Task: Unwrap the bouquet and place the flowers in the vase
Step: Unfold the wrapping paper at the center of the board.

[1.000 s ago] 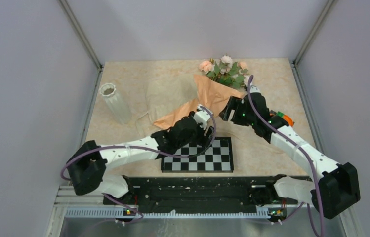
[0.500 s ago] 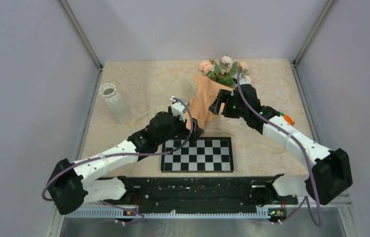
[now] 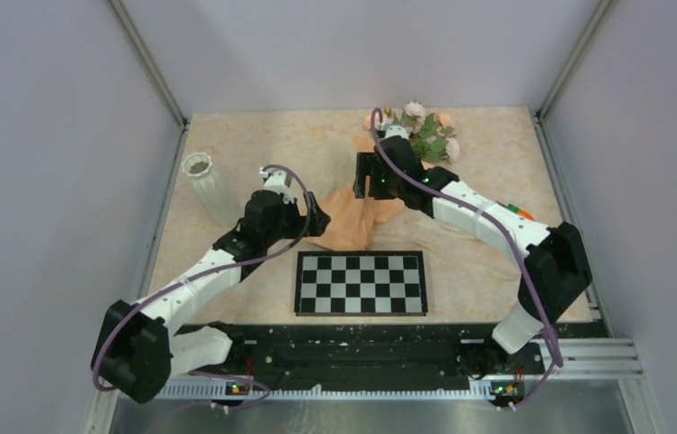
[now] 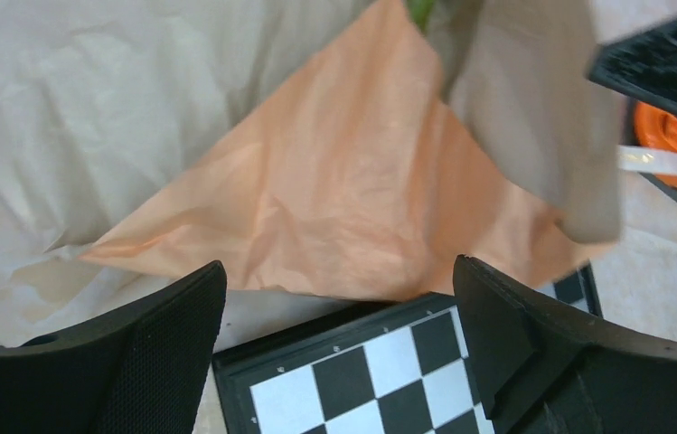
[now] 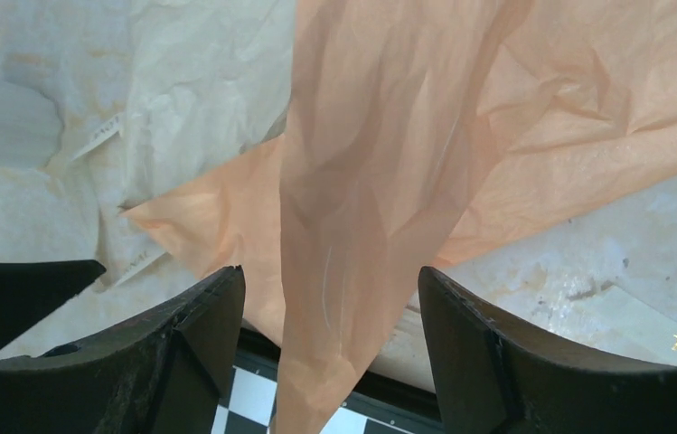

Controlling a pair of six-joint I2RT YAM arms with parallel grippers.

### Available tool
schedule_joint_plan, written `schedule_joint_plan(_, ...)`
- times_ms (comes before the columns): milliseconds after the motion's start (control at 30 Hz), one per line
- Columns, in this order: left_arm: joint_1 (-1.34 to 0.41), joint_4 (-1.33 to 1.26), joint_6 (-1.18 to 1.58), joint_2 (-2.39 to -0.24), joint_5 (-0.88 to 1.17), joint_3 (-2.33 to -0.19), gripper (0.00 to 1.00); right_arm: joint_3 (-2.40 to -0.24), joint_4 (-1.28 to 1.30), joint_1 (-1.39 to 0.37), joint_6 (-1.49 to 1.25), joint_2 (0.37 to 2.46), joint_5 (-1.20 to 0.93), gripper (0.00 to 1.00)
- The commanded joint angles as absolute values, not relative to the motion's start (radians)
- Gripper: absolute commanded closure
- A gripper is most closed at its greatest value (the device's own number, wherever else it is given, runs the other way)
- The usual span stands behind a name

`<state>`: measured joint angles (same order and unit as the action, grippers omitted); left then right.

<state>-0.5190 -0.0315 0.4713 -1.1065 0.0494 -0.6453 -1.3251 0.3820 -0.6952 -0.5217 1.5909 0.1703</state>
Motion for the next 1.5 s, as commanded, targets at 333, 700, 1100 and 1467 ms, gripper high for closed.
schedule_joint_plan(333,-0.309,0.029,0.708,-1.226,0.011,-0.649,0.01,-1.538,0.580,-0.797,-0.430,1.768,0.486,0.55)
schedule_joint_plan(700,-0.236,-0.033,0.724,-1.302,-0.005,-0.606,0.23,-1.400,0.588,-0.799,-0.503,1.638,0.521,0.99)
schedule_joint_plan(1100,-0.207,-0.171,0.756,-1.425,0.067,-0.596,0.38,-1.081,0.496,-0.800,-0.671,1.430,0.466,1.00)
schedule_joint_plan(1467,-0.193,-0.262,0.794,-1.522,0.108,-0.603,0.69,-0.947,0.438,-0.730,-0.731,1.335,0.457,1.00)
